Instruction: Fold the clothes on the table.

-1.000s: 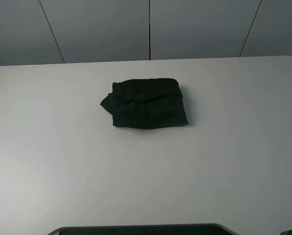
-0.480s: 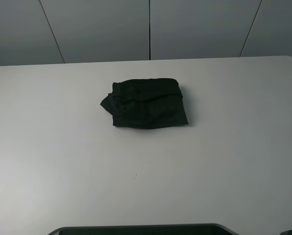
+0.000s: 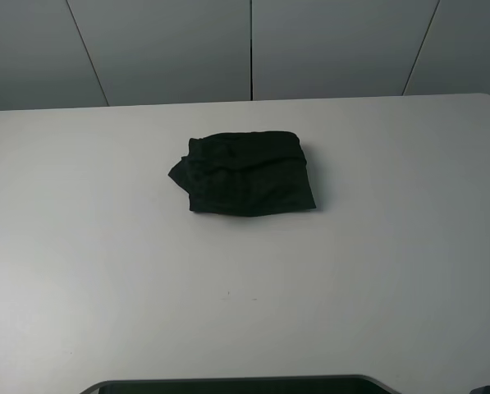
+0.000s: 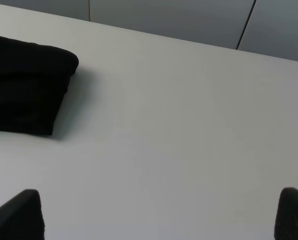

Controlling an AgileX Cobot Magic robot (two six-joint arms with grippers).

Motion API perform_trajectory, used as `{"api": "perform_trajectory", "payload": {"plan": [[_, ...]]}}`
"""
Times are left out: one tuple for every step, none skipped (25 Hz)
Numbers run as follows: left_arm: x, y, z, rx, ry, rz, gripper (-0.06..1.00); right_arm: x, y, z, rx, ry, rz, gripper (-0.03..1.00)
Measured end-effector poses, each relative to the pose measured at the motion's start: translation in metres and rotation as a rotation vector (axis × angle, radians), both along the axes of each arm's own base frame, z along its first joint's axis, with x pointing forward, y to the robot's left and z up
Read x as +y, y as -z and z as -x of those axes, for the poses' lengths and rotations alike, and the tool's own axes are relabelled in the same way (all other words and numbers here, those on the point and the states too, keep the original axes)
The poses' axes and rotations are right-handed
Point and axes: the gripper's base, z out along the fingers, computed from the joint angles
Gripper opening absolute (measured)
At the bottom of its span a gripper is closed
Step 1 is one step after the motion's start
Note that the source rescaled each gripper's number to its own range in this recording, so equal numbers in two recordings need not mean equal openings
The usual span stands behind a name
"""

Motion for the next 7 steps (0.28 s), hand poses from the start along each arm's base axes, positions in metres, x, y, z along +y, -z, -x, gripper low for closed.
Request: {"api": "perform_trajectory", "payload": {"plan": [[0.0000, 0.0000, 0.0000, 0.000, 0.000, 0.000, 0.94, 0.0000, 0.0000, 0.0000, 0.000, 0.000, 0.000, 1.00], [0.0000, 0.0000, 0.0000, 0.000, 0.000, 0.000, 0.94, 0.0000, 0.0000, 0.0000, 0.000, 0.000, 0.000, 1.00], [0.0000, 0.0000, 0.0000, 0.000, 0.000, 0.000, 0.94, 0.0000, 0.0000, 0.0000, 0.000, 0.000, 0.000, 1.00], [0.0000, 0.0000, 0.0000, 0.000, 0.000, 0.000, 0.94, 0.0000, 0.0000, 0.0000, 0.000, 0.000, 0.000, 1.00], [0.0000, 0.0000, 0.0000, 0.000, 0.000, 0.000, 0.94, 0.0000, 0.0000, 0.0000, 0.000, 0.000, 0.000, 1.00], [0.0000, 0.0000, 0.0000, 0.000, 0.000, 0.000, 0.94, 0.0000, 0.0000, 0.0000, 0.000, 0.000, 0.000, 1.00], [0.0000, 0.0000, 0.0000, 0.000, 0.000, 0.000, 0.94, 0.0000, 0.0000, 0.0000, 0.000, 0.000, 0.000, 1.00]]}}
